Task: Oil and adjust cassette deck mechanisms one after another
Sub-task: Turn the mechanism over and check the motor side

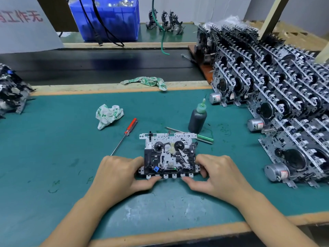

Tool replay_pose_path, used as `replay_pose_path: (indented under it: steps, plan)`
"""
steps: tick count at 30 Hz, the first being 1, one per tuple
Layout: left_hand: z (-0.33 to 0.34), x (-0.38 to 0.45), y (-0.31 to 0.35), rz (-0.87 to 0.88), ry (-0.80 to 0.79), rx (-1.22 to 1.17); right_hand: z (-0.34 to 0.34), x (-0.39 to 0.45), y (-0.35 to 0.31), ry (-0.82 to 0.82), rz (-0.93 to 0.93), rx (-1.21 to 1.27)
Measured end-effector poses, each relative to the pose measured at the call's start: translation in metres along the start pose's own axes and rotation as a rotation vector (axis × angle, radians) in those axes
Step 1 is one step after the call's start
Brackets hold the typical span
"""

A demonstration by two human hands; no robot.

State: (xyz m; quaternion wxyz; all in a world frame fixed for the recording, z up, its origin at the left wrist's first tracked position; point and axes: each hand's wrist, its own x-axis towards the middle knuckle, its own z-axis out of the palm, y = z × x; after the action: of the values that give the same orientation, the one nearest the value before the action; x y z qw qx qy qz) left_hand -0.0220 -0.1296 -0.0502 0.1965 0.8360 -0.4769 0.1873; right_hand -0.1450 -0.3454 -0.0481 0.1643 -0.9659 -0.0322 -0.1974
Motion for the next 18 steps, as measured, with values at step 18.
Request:
replay_pose_path:
  steps: [18]
  plan:
    - [0.005,-0.001,0.024,-0.294,0.020,0.054,0.000,-0.001,-0.001,-0.043,0.042,0.017]
